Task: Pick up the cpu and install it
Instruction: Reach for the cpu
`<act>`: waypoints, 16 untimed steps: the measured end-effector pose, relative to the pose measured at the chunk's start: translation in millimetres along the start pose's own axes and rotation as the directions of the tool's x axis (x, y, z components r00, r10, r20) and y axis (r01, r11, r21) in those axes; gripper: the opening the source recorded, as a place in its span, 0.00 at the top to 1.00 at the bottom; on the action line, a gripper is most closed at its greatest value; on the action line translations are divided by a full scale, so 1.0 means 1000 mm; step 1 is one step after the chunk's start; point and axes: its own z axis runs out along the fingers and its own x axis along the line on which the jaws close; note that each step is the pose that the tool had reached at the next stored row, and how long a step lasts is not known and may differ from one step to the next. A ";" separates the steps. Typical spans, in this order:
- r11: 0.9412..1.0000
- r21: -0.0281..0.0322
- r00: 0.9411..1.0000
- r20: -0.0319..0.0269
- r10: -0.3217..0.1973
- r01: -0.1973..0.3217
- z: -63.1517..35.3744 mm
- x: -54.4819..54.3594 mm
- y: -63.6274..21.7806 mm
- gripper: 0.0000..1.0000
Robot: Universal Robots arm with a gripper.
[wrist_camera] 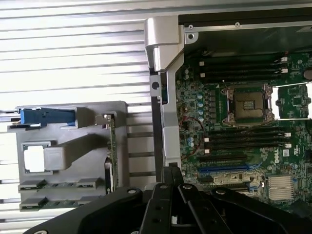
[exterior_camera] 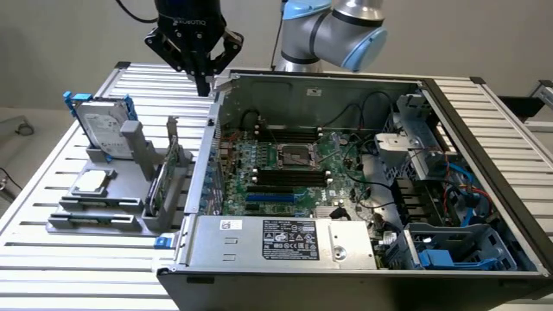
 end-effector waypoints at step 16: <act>1.000 0.000 1.000 0.000 0.000 0.000 -0.0002 0.014 -0.0008 0.89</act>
